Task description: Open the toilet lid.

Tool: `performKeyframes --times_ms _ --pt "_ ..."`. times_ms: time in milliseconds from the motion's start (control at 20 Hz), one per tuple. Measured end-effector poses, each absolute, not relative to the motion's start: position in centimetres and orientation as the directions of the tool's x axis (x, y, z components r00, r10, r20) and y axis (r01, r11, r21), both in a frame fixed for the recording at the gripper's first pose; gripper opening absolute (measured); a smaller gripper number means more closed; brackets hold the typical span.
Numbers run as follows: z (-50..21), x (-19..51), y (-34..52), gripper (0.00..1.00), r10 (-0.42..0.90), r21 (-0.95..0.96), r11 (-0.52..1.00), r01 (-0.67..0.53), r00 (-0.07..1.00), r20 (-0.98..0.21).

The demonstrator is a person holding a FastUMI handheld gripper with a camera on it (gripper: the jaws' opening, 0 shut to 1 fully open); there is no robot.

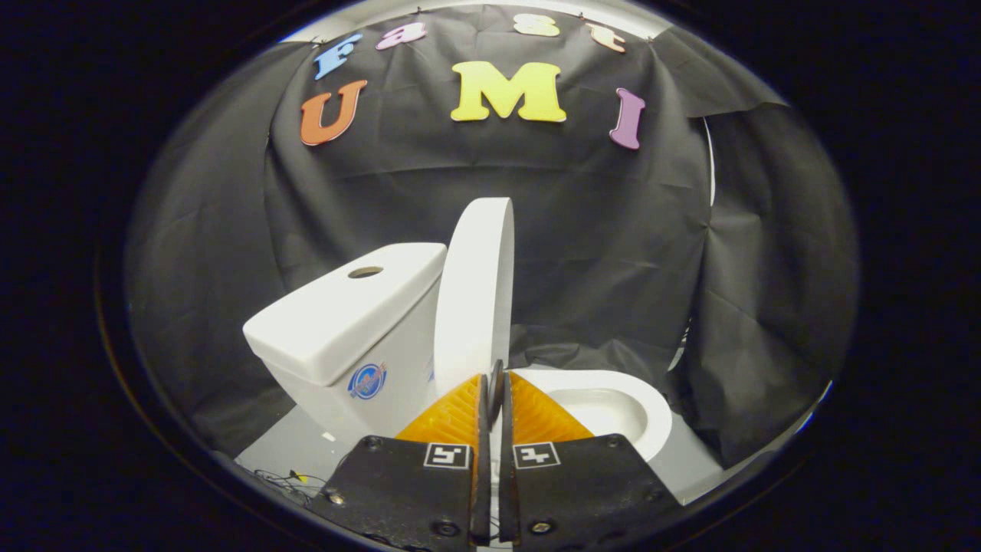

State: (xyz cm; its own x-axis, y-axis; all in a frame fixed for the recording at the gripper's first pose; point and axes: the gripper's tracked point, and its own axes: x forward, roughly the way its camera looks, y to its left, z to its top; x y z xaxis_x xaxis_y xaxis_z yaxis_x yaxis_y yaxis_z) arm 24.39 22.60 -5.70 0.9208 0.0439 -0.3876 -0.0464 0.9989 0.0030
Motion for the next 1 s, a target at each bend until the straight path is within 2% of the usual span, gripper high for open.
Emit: performKeyframes --times_ms 1000 --pt "-6.1 24.6 27.9 0.08 0.029 -0.14 0.986 -0.093 0.915 -0.403"
